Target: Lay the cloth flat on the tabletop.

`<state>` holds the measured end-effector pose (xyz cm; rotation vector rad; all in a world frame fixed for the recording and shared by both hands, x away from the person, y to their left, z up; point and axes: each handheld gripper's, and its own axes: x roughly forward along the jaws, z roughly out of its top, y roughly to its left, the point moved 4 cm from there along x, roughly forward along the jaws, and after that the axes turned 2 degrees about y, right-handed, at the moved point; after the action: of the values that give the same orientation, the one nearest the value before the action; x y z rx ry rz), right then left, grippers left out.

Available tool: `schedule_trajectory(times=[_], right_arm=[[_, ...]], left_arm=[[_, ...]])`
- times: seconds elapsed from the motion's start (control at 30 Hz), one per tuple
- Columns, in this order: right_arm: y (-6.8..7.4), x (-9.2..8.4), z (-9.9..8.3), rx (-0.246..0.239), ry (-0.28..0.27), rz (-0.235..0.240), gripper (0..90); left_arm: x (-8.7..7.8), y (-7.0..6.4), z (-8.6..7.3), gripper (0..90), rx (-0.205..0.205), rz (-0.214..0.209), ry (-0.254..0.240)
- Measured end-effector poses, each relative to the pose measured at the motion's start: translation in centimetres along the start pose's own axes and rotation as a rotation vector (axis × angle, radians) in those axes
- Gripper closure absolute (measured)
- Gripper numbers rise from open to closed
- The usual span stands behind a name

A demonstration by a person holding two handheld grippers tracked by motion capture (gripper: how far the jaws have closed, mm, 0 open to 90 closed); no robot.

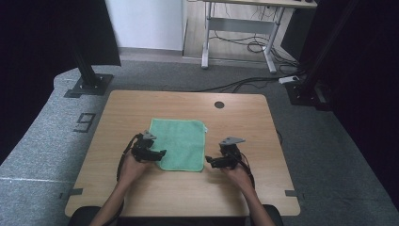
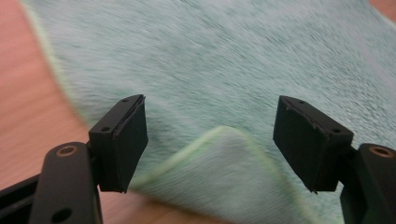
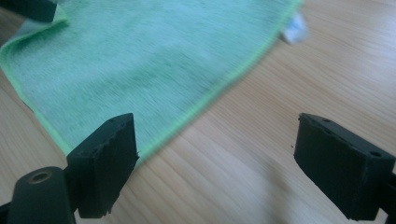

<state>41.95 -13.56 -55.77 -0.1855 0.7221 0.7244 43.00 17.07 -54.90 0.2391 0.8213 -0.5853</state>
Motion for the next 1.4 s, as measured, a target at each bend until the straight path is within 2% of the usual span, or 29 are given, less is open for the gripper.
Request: schedule_trajectory(times=[0.1, 0.23, 0.33, 0.37, 0.4, 0.43, 0.53, 0.63, 0.7, 0.77, 0.83, 0.9, 0.93, 1.0, 1.03, 1.13, 1.23, 1.27, 1.3, 1.4], right_arm=[[1.0, 1.4, 0.7, -0.032, 0.016, 0.001, 13.1], [1.2, 2.6, 0.3, -0.063, 0.059, -0.026, 13.1], [1.1, 2.9, -0.2, -0.075, 0.083, -0.045, 13.2], [1.1, 3.0, -0.3, -0.082, 0.086, -0.049, 13.2], [1.1, 2.9, -0.4, -0.070, 0.079, -0.047, 13.4], [1.1, 2.8, -0.5, -0.073, 0.074, -0.052, 13.4], [1.1, 2.8, -0.7, -0.060, 0.065, -0.046, 13.2], [1.1, 2.7, -0.9, -0.063, 0.059, -0.045, 13.3], [1.0, 2.6, -0.9, -0.066, 0.057, -0.042, 13.3], [1.0, 2.6, -0.9, -0.066, 0.056, -0.042, 13.3], [1.0, 2.7, -0.9, -0.068, 0.055, -0.040, 13.2], [1.0, 2.7, -0.9, -0.069, 0.055, -0.039, 13.2], [1.0, 2.7, -0.9, -0.069, 0.056, -0.038, 13.2], [1.0, 2.7, -0.8, -0.071, 0.061, -0.034, 13.1], [0.9, 2.7, -0.8, -0.072, 0.064, -0.035, 13.3], [1.0, 2.6, -0.6, -0.068, 0.076, -0.033, 14.7], [0.9, 2.5, 0.3, -0.049, 0.026, -0.044, 14.5], [0.9, 2.5, 0.3, -0.049, 0.026, -0.044, 14.5], [0.9, 2.4, 0.8, -0.055, 0.001, -0.053, 14.5], [0.8, 2.9, 0.6, -0.088, 0.038, -0.084, 14.6]], left_arm=[[-0.5, 1.0, 0.0, 26.2, -0.028, 0.017, -0.031], [0.7, 1.0, -0.2, 25.7, -0.026, 0.013, -0.012], [1.6, 0.7, -0.3, 25.7, -0.012, 0.018, 0.010], [1.9, 0.4, -0.4, 25.7, 0.005, 0.033, 0.024], [2.0, 0.3, -0.6, 26.7, 0.032, 0.060, 0.038], [1.8, 0.3, -0.7, 26.8, 0.038, 0.073, 0.047], [0.5, 0.8, -1.3, 28.9, 0.039, 0.096, 0.062], [-1.1, 1.5, -2.4, 29.1, 0.016, 0.089, 0.081], [-2.2, 2.0, -3.4, 29.1, 0.008, 0.077, 0.110], [-3.3, 2.8, -4.2, 29.1, -0.005, 0.091, 0.126], [-4.4, 3.5, -4.4, 29.1, -0.034, 0.088, 0.103], [-5.2, 4.1, -4.0, 29.1, -0.069, 0.078, 0.047], [-5.5, 4.2, -3.7, 29.1, -0.083, 0.056, 0.019], [-5.3, 3.9, -3.4, 28.4, -0.101, 0.001, -0.024], [-5.0, 3.7, -3.4, 26.9, -0.102, -0.010, -0.031], [-3.6, 3.4, -3.3, 25.1, -0.069, 0.015, -0.013], [-2.5, 3.4, -3.4, 24.8, -0.071, 0.020, 0.003], [-2.5, 3.4, -3.4, 24.8, -0.071, 0.020, 0.003], [-2.0, 3.3, -3.6, 24.8, -0.058, 0.030, 0.025], [-1.3, 3.0, -3.9, 24.7, -0.024, 0.065, 0.053]])
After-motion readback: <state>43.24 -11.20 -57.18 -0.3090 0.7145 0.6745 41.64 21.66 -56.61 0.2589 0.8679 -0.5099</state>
